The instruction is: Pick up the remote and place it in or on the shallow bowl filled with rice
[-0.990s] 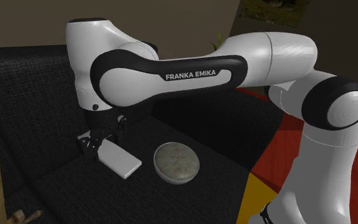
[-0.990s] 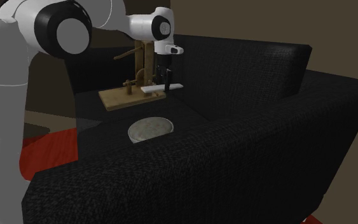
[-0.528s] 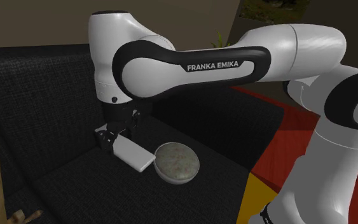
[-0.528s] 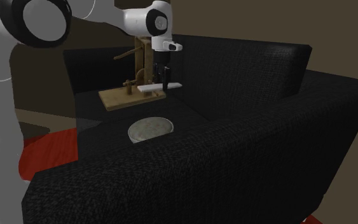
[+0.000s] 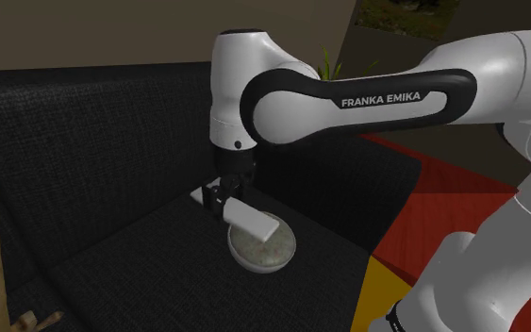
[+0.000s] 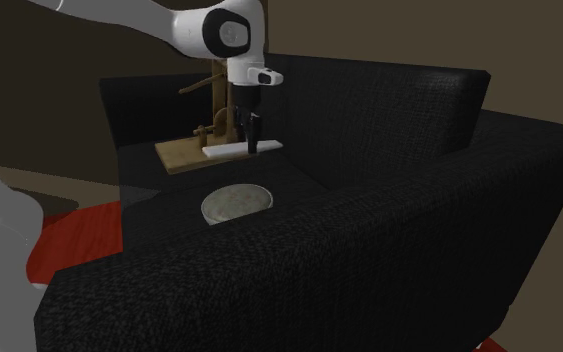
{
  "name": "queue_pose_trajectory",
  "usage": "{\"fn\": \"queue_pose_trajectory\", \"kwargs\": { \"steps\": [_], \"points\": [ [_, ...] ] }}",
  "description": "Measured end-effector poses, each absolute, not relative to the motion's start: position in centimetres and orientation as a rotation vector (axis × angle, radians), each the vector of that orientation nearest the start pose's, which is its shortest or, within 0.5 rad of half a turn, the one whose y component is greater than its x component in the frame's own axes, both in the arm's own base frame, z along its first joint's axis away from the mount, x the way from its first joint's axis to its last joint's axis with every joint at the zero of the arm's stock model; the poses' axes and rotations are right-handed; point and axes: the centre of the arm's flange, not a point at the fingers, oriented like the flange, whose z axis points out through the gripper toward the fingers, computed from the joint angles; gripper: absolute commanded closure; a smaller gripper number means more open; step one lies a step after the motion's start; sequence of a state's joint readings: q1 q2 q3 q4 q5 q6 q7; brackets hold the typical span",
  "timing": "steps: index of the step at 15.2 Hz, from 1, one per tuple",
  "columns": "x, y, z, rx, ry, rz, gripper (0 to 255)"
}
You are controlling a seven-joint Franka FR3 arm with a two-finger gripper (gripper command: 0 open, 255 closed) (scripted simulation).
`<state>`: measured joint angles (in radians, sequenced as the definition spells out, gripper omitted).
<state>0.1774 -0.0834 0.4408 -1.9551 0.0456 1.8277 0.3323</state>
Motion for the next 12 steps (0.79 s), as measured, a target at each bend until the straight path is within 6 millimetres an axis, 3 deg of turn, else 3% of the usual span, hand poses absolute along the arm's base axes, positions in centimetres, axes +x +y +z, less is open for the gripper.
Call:
{"fn": "queue_pose_trajectory", "kwargs": {
  "steps": [6,12],
  "points": [
    [40.0,24.3,50.4,-3.129,-0.426,0.079,255],
    [39.5,22.8,47.8,-3.127,-0.427,0.080,255]
  ]
}}
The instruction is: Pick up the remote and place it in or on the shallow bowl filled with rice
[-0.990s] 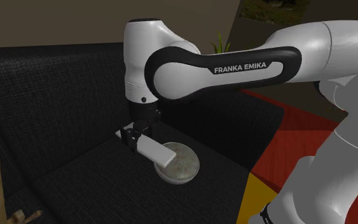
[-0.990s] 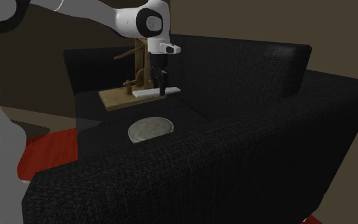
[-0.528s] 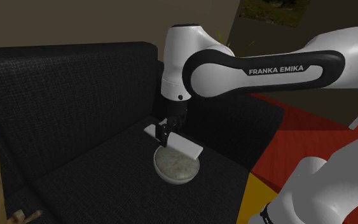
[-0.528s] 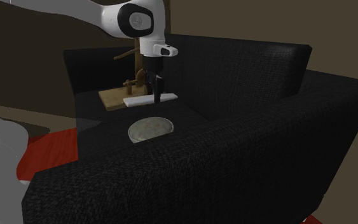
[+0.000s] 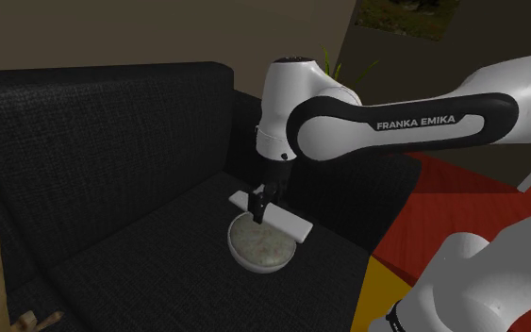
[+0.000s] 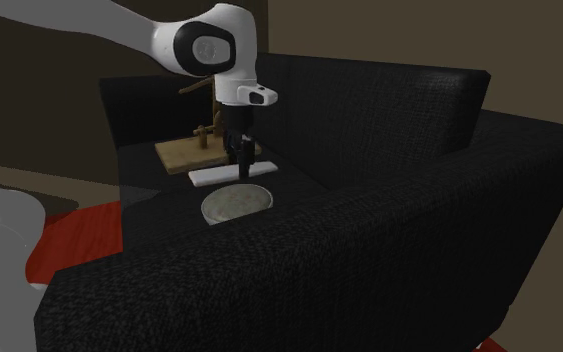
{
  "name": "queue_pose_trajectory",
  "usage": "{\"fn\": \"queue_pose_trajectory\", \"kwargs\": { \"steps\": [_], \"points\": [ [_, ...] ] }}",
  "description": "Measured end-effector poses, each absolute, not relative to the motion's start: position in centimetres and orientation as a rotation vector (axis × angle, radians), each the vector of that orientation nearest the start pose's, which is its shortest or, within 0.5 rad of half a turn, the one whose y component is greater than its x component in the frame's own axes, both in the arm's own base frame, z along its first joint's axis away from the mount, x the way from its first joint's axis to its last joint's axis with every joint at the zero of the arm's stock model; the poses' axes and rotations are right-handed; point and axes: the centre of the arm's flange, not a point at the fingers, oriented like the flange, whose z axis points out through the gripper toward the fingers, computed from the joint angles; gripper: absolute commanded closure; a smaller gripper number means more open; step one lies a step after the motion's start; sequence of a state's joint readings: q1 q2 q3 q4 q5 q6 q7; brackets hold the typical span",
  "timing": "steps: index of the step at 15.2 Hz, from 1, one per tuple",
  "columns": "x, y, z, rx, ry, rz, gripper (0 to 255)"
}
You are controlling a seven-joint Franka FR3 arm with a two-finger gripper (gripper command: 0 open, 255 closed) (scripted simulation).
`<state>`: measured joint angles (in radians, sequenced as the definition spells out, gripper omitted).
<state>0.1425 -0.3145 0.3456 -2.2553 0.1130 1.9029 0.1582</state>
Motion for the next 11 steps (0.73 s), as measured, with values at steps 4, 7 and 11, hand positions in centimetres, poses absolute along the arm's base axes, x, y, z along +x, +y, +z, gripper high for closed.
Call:
{"fn": "queue_pose_trajectory", "kwargs": {
  "steps": [4,7,11],
  "points": [
    [39.6,22.9,45.7,-3.127,-0.427,0.080,255],
    [39.5,22.9,44.0,-3.127,-0.428,0.081,255],
    [39.5,22.9,43.2,-3.127,-0.427,0.080,255]
  ]
}}
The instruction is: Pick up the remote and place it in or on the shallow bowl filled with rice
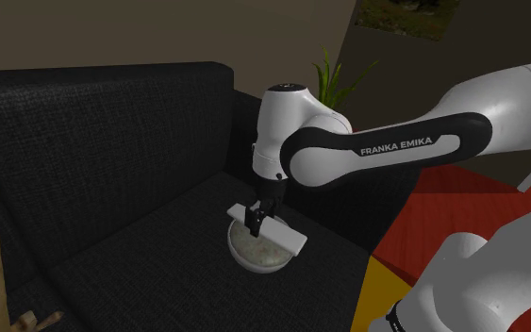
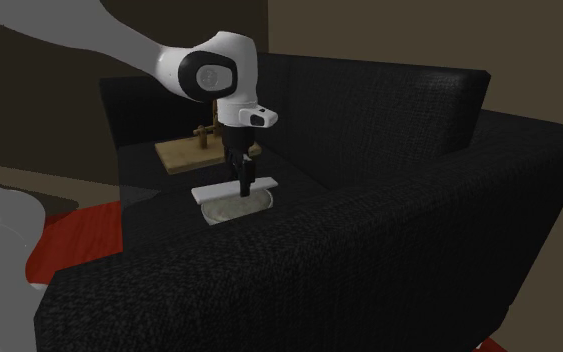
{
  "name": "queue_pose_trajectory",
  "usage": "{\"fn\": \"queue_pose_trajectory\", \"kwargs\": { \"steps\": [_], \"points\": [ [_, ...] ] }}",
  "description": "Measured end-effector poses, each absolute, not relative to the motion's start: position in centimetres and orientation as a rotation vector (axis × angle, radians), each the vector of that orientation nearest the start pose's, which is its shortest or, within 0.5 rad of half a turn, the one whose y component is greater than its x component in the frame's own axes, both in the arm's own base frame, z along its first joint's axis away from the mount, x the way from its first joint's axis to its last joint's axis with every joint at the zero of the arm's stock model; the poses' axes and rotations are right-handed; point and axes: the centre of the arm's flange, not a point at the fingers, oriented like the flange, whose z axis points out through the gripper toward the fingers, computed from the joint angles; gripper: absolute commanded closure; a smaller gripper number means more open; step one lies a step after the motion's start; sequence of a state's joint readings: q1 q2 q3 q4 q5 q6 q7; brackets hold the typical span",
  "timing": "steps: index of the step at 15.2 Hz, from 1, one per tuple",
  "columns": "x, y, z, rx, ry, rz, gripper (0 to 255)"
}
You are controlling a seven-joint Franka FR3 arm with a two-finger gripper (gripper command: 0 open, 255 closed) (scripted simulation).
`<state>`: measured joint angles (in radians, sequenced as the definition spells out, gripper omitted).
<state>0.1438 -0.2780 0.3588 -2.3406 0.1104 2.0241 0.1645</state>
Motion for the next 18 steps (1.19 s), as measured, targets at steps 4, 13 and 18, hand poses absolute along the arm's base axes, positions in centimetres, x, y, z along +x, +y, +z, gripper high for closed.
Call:
{"fn": "queue_pose_trajectory", "kwargs": {
  "steps": [4,13,18],
  "points": [
    [39.5,22.9,43.2,-3.127,-0.427,0.079,0],
    [39.9,23.0,46.1,-3.126,-0.427,0.077,0],
    [39.7,22.9,48.1,-3.127,-0.427,0.078,0]
  ]
}}
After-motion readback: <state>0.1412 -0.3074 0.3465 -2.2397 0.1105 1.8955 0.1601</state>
